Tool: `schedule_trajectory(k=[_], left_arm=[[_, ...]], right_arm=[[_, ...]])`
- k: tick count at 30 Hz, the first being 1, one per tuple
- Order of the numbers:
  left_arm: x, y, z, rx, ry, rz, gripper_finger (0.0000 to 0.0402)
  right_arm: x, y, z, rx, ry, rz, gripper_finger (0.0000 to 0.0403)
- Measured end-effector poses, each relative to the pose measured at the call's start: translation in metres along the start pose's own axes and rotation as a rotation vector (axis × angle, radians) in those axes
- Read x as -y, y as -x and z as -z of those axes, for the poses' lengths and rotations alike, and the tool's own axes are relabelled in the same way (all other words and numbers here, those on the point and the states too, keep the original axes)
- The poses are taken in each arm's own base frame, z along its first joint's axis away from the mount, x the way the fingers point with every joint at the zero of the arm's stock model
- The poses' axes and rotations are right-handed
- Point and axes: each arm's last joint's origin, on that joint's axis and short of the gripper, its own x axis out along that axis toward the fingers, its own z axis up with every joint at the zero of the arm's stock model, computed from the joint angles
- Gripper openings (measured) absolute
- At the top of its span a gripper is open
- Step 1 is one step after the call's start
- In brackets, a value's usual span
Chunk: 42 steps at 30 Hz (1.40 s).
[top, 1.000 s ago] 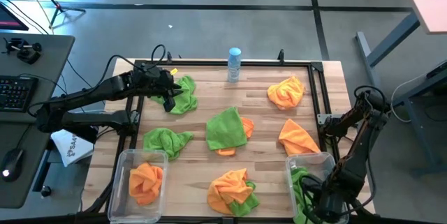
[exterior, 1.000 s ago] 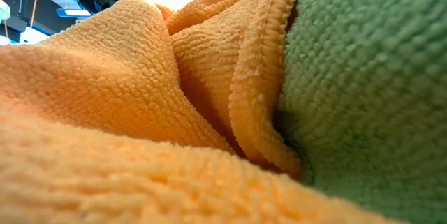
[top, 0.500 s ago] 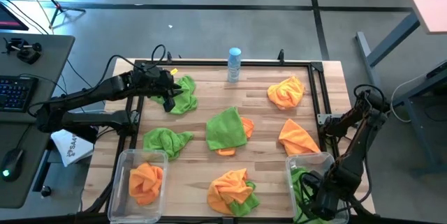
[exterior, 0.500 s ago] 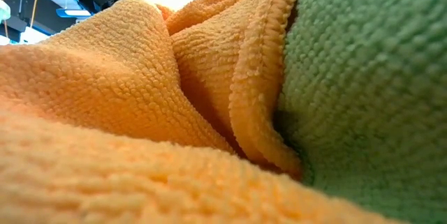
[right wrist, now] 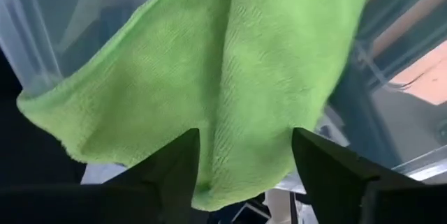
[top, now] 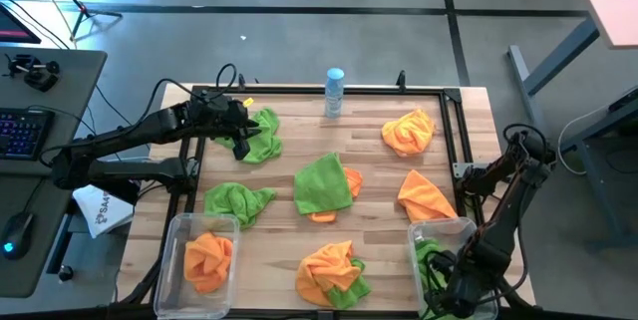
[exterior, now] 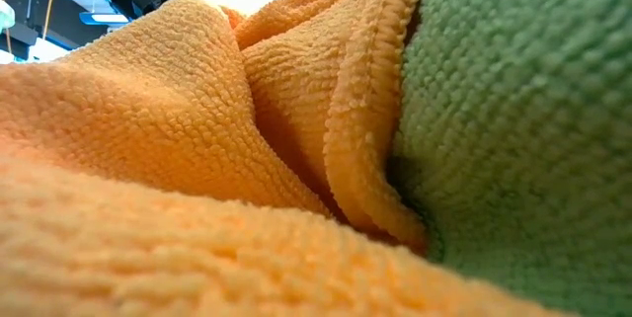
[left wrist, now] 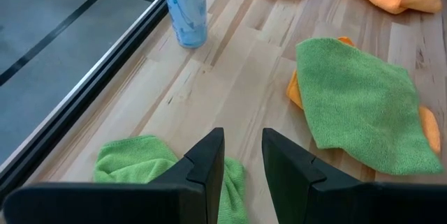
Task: Sort microfiber towel by color & place in baskets
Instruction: Put the green microfiber cloth into the right transparent bin
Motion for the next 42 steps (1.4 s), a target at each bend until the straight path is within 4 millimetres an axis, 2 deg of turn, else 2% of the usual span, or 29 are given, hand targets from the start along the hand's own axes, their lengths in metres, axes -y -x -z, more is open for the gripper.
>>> schedule_trajectory(k=[5, 8, 11, 15, 17, 21, 24, 28, 34, 38, 42], left_arm=[[0.0, 0.0, 0.0, -0.001, -0.002, 0.0, 0.0087], [0.0, 0.0, 0.0, -0.001, -0.002, -0.011, 0.0087], [-0.001, 0.0, 0.0, 0.0, 0.0, -0.019, 0.0087], [-0.001, 0.0, 0.0, -0.001, 0.0, -0.019, 0.0087], [-0.001, 0.0, 0.0, -0.001, 0.0, -0.019, 0.0087], [-0.001, 0.0, 0.0, 0.0, 0.0, -0.019, 0.0087], [0.0, 0.0, 0.0, -0.001, 0.0, -0.019, 0.0087], [-0.001, 0.0, 0.0, 0.0, 0.0, -0.019, 0.0087], [-0.001, 0.0, 0.0, 0.0, 0.0, -0.019, 0.0087], [-0.001, 0.0, 0.0, 0.0, 0.0, -0.019, 0.0087], [-0.001, 0.0, 0.0, -0.001, -0.016, -0.021, 0.0087]], right_arm=[[-0.002, -0.005, 0.001, -0.015, 0.054, 0.006, 0.0235], [-0.001, -0.004, 0.0, -0.008, 0.046, 0.015, 0.021], [0.0, -0.004, -0.001, 0.001, 0.045, 0.027, 0.015], [0.002, -0.005, -0.001, 0.013, 0.084, 0.044, 0.0036], [0.004, -0.005, -0.002, 0.034, 0.109, 0.053, 0.0012], [0.01, -0.004, -0.008, 0.137, 0.104, 0.087, 0.0018], [0.017, -0.002, -0.017, 0.296, 0.087, 0.115, 0.0004], [0.028, 0.004, -0.027, 0.491, 0.023, 0.181, 0.0006], [0.032, 0.007, -0.03, 0.526, 0.023, 0.228, 0.001], [0.032, 0.007, -0.03, 0.527, 0.089, 0.242, 0.0015], [0.039, 0.012, -0.034, 0.602, 0.061, 0.306, 0.0016]])
